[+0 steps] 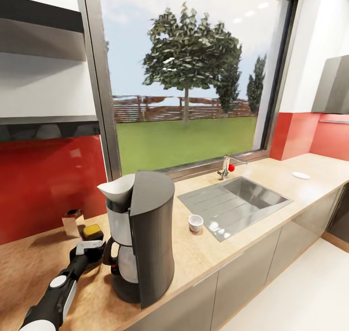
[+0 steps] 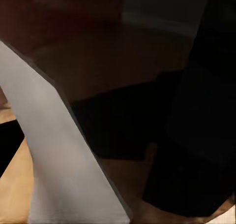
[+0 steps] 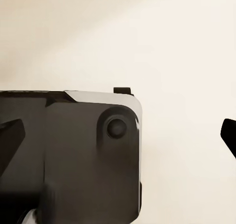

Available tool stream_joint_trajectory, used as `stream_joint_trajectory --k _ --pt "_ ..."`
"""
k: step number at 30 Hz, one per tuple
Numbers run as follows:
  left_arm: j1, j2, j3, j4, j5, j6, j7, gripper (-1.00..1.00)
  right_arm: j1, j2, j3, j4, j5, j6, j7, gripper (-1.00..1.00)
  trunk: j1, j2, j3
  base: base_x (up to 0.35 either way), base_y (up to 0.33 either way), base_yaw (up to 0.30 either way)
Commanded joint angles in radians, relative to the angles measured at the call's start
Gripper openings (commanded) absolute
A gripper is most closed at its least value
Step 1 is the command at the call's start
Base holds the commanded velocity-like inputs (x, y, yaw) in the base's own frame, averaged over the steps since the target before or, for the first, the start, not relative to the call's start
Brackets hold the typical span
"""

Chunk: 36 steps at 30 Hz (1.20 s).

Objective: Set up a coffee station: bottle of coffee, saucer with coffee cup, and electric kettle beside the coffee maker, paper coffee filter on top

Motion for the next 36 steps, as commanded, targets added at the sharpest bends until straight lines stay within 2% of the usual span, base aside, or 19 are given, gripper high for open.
stream_joint_trajectory --k 1,11,36 --pt "0.001 -0.001 0.007 0.001 -0.012 -0.006 -0.007 1.00 0.000 0.000 0.000 0.001 0.000 -0.003 0.000 1.00 0.000 -0.001 0.000 0.000 0.000 0.000" --pt "0.004 -0.001 0.007 0.000 -0.012 -0.006 -0.007 1.00 0.000 0.000 0.000 0.001 0.001 -0.003 0.000 1.00 0.000 -0.001 0.000 -0.108 0.073 0.000" --pt "0.004 -0.001 0.007 -0.001 -0.012 -0.006 -0.007 1.00 -0.001 -0.001 0.000 0.001 0.002 -0.003 0.000 1.00 0.000 -0.001 0.000 -0.002 0.002 0.000"
